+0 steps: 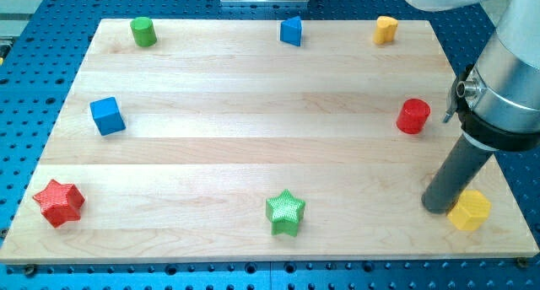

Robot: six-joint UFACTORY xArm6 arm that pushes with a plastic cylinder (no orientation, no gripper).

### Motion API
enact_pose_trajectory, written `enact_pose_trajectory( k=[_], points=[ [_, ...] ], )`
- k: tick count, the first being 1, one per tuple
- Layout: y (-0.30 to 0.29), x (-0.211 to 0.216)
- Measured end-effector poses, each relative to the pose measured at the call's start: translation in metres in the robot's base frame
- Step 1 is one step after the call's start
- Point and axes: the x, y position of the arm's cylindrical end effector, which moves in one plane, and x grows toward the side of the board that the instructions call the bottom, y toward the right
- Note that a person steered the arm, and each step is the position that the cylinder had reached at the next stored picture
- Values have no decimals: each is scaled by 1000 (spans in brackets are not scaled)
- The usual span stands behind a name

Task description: Slide the red circle slightly top left

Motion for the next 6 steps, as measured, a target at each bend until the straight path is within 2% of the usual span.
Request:
enact_pose_trajectory(
  k=[1,3,4,5,6],
  points=[
    [-12,-45],
    [38,-96],
    [-4,-108],
    [-16,-158],
    [3,-203]
  ],
)
